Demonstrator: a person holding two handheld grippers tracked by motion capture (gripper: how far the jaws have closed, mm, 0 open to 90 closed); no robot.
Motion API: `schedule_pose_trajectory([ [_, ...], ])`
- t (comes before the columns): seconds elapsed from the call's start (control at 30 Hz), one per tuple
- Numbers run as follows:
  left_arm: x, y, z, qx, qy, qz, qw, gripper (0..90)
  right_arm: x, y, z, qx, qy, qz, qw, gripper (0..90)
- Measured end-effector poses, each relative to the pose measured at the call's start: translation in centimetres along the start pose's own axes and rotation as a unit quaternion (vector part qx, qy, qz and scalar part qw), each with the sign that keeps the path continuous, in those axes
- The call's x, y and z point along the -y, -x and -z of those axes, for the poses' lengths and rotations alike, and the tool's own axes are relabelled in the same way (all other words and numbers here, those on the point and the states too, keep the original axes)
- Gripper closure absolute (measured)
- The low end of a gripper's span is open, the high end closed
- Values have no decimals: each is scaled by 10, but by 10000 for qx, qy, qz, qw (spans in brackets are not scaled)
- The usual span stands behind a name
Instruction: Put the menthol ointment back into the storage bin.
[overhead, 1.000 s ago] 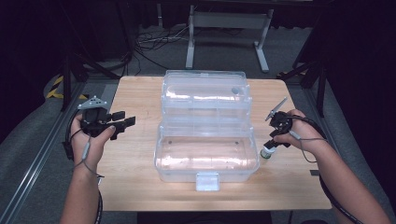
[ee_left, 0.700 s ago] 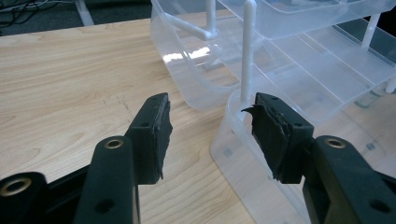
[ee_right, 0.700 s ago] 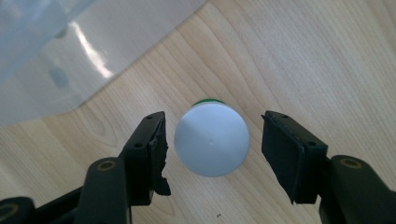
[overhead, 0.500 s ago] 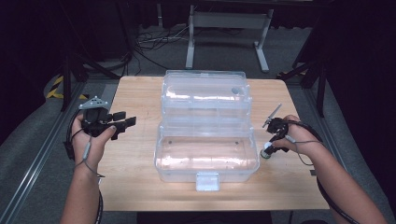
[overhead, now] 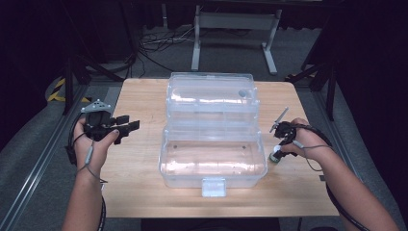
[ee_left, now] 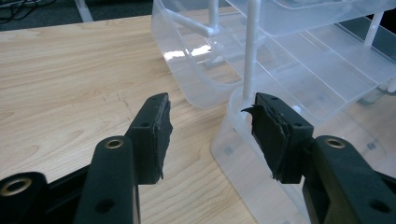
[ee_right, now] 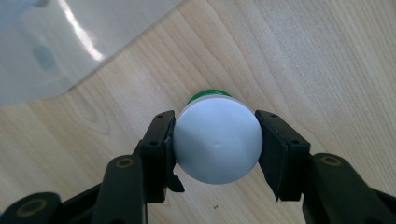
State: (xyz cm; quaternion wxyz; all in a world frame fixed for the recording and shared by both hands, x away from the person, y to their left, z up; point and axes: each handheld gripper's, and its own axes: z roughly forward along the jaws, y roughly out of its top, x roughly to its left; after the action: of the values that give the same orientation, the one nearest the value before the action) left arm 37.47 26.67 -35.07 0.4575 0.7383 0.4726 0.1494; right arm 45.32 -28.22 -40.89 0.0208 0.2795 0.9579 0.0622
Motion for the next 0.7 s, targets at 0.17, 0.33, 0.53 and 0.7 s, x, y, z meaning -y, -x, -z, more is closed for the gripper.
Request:
schedule_pose_trajectory([
  [0.17,0,0,0,7,-2,-5,10000,477,-1,-3,13,42,57,104,9999,505],
  [0.33,0,0,0,6,-9,-4,10000,477,-1,-8,27,66,117,280,9995,505],
  [0.53,0,0,-1,2,-29,-5,10000,479,-3,-13,43,39,94,433,9990,504],
  [0.7,0,0,0,10,-29,-8,10000,478,-4,-18,56,111,128,538,9984,504],
])
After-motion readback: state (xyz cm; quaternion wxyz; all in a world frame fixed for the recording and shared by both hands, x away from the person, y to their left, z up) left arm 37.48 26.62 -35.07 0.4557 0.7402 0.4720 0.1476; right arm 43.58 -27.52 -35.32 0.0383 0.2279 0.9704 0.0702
